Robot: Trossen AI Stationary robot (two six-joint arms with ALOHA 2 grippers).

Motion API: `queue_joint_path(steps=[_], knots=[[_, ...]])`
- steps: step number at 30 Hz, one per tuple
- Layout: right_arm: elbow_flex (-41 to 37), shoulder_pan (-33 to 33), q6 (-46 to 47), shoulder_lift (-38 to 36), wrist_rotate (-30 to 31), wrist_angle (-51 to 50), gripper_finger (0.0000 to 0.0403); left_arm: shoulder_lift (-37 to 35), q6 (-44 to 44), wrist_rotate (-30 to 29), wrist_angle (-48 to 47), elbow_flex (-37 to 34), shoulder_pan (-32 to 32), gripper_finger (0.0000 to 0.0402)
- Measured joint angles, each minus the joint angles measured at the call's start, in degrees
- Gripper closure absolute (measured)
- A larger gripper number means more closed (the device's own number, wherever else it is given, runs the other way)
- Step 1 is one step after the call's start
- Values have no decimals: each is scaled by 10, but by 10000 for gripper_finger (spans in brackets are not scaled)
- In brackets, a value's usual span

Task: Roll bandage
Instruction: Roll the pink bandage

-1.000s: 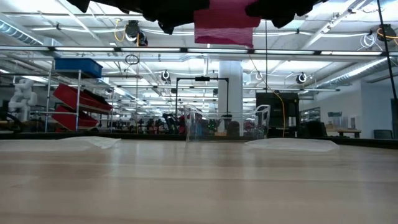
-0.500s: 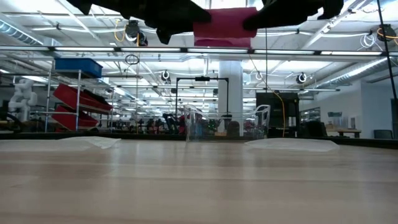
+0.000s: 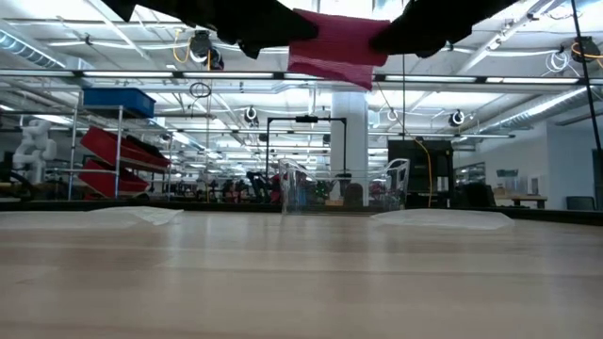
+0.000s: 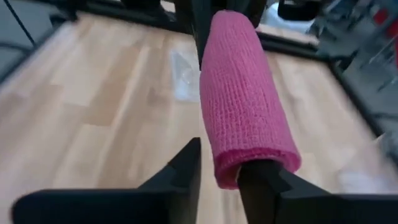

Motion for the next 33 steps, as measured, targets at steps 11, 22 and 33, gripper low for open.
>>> queue_joint_path(steps=[11, 22, 33], knots=[[-2, 1, 103, -27, -89, 34, 259, -3, 122, -7, 0, 3, -19, 374], [-2, 7, 43, -16, -28, 28, 340, -2, 122, -14, -13, 3, -29, 370], [-1, 36, -127, 23, 87, 27, 394, -1, -35, 44, -25, 6, -13, 257]])
